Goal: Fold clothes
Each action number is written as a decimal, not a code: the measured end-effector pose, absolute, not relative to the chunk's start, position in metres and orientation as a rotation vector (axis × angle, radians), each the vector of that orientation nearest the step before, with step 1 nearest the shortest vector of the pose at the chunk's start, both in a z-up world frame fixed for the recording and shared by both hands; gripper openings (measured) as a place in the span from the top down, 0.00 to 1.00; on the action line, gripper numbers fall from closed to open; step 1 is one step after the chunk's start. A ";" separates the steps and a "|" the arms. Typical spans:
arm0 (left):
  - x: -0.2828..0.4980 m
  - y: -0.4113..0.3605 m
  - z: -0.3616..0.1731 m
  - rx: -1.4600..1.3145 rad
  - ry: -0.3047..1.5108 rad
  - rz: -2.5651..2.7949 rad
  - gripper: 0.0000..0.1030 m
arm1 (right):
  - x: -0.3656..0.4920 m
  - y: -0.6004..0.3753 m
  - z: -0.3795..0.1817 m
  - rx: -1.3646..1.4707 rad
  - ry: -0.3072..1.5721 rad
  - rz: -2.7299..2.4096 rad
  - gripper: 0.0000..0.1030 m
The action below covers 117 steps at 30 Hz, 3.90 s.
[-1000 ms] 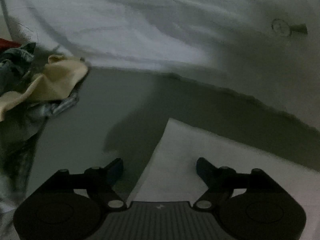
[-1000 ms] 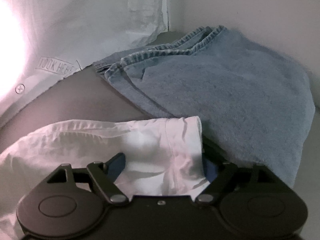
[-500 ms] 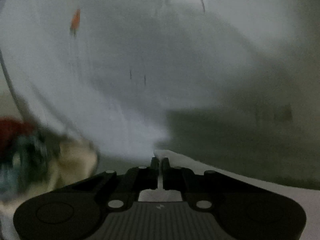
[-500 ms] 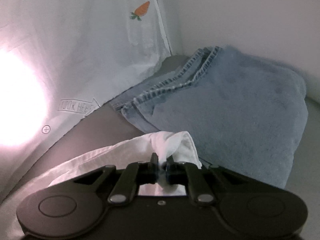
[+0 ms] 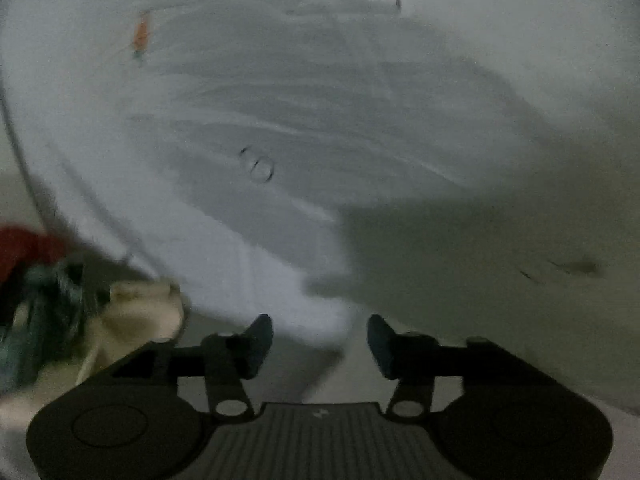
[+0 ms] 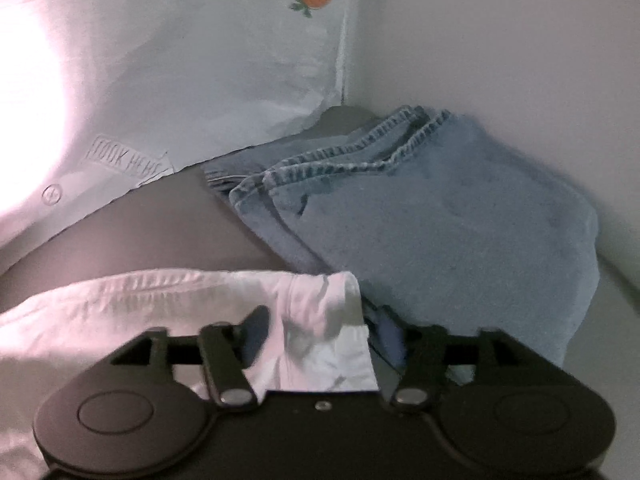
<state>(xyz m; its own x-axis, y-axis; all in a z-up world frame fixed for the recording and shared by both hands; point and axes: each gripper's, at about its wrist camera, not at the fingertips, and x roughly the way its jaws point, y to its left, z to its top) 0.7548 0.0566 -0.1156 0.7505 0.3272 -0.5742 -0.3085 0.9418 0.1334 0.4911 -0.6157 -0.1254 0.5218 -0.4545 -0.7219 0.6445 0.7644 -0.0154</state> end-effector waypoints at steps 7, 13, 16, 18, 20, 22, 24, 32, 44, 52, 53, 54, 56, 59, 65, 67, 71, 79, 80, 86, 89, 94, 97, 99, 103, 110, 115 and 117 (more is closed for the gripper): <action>0.585 0.031 -0.130 -0.090 0.773 0.288 0.20 | 0.445 -0.603 -0.137 0.357 0.840 -0.577 0.22; 0.450 0.004 -0.142 -0.177 0.882 0.268 0.07 | 0.382 -0.576 -0.138 0.258 0.857 -0.522 0.19; 0.388 -0.008 -0.150 -0.210 0.931 0.264 0.05 | 0.349 -0.573 -0.140 0.224 0.865 -0.530 0.19; 0.362 -0.015 -0.156 -0.206 0.949 0.272 0.03 | 0.327 -0.576 -0.140 0.258 0.858 -0.509 0.19; 0.342 -0.020 -0.163 -0.186 0.975 0.260 0.03 | 0.305 -0.580 -0.142 0.277 0.855 -0.502 0.19; 0.326 -0.024 -0.171 -0.161 1.003 0.250 0.03 | 0.286 -0.586 -0.144 0.306 0.851 -0.503 0.19; 0.317 -0.024 -0.180 -0.133 1.033 0.249 0.01 | 0.268 -0.590 -0.144 0.343 0.837 -0.509 0.19; 0.298 -0.028 -0.200 -0.102 0.992 0.290 0.00 | 0.198 -0.609 -0.150 0.536 0.788 -0.538 0.19; 0.294 -0.031 -0.200 -0.132 0.963 0.330 0.00 | 0.146 -0.631 -0.210 1.420 0.506 -0.347 0.47; 0.299 -0.030 -0.198 -0.142 0.993 0.327 0.00 | 0.132 -0.636 -0.236 1.653 0.350 -0.308 0.74; 0.299 -0.030 -0.197 -0.142 0.996 0.325 0.00 | 0.133 -0.634 -0.236 1.646 0.341 -0.308 0.77; 0.299 -0.029 -0.197 -0.141 0.999 0.321 0.00 | 0.133 -0.632 -0.236 1.627 0.352 -0.325 0.78; 0.300 -0.027 -0.197 -0.139 1.008 0.309 0.00 | 0.135 -0.629 -0.236 1.586 0.387 -0.369 0.81; 0.300 -0.023 -0.196 -0.129 1.032 0.273 0.00 | 0.138 -0.623 -0.230 1.514 0.409 -0.384 0.81; 0.288 -0.004 -0.193 -0.073 1.055 0.117 0.00 | 0.146 -0.616 -0.218 1.434 0.429 -0.433 0.81; 0.278 0.016 -0.192 -0.065 1.042 0.169 0.00 | 0.147 -0.612 -0.213 1.400 0.436 -0.458 0.82; 0.256 0.088 -0.190 -0.183 1.008 0.378 0.00 | 0.148 -0.607 -0.208 1.338 0.440 -0.507 0.82; 0.210 0.238 -0.198 -0.595 0.948 0.673 0.00 | 0.155 -0.587 -0.197 1.210 0.447 -0.623 0.83; 0.207 0.247 -0.198 -0.617 0.939 0.699 0.00 | 0.157 -0.585 -0.195 1.201 0.447 -0.637 0.83; 0.205 0.267 -0.193 -0.648 0.906 0.668 0.02 | 0.160 -0.577 -0.192 1.201 0.431 -0.705 0.82; 0.214 0.265 -0.190 -0.628 0.890 0.667 0.14 | 0.164 -0.575 -0.189 1.191 0.448 -0.734 0.80; 0.218 0.276 -0.188 -0.715 0.861 0.741 0.36 | 0.169 -0.577 -0.182 1.237 0.483 -0.788 0.83; 0.210 0.285 -0.174 -0.776 0.800 0.760 0.92 | 0.163 -0.573 -0.177 1.343 0.394 -0.795 0.90; 0.212 0.293 -0.162 -0.844 0.744 0.723 0.94 | 0.159 -0.572 -0.169 1.407 0.323 -0.764 0.91; 0.238 0.293 -0.128 -0.871 0.640 0.633 0.96 | 0.159 -0.573 -0.146 1.486 0.218 -0.674 0.92; 0.284 0.274 -0.057 -0.770 0.480 0.509 0.96 | 0.154 -0.573 -0.107 1.513 0.088 -0.543 0.92; 0.278 0.272 -0.065 -0.755 0.505 0.527 0.96 | 0.136 -0.574 -0.123 1.552 0.114 -0.612 0.92; 0.279 0.271 -0.068 -0.762 0.513 0.526 0.96 | 0.131 -0.571 -0.134 1.593 0.121 -0.640 0.92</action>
